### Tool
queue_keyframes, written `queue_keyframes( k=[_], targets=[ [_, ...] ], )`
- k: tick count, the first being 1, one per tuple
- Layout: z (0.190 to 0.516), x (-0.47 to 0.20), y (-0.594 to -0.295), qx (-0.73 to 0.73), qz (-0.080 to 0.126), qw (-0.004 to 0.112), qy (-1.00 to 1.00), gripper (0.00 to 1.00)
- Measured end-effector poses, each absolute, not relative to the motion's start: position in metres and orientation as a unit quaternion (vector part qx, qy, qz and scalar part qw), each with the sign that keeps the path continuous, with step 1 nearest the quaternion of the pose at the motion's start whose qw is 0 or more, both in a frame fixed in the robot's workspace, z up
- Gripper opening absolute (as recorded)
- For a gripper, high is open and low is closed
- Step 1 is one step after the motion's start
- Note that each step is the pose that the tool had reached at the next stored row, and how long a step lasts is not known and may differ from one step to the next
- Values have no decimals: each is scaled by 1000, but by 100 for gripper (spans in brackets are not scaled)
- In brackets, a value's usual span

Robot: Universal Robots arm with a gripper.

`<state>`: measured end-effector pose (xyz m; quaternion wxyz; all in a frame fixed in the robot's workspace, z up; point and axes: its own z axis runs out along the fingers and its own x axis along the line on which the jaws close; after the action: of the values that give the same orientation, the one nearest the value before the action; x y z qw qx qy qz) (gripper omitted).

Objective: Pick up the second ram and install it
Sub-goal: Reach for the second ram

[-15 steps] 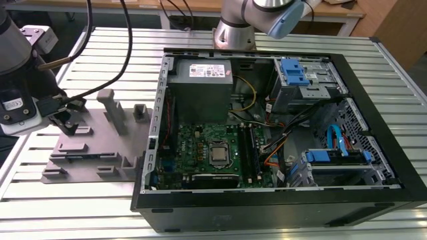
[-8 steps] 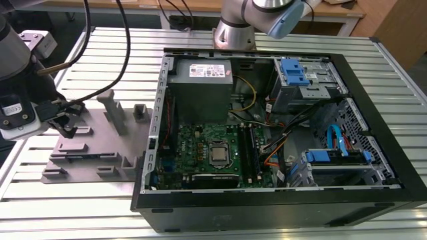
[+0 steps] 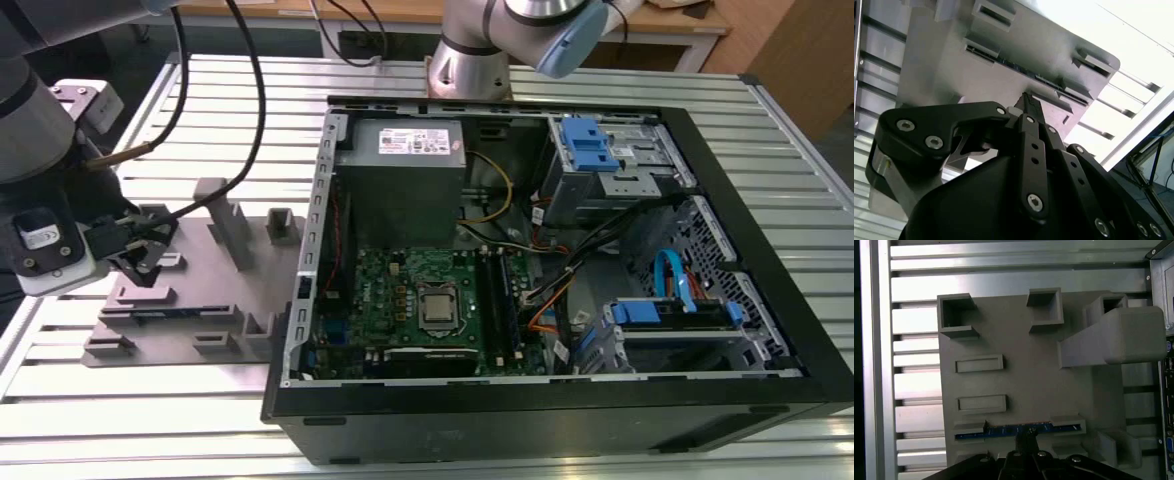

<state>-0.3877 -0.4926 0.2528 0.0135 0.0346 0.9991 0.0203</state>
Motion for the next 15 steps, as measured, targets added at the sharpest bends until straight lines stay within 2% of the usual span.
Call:
queue_keyframes(
  k=[7, 15],
  targets=[
    [244, -380, -493, 25, 11, 12, 1000, 7],
    [238, -378, -493, 6, -4, -2, 1000, 7]
  ],
)
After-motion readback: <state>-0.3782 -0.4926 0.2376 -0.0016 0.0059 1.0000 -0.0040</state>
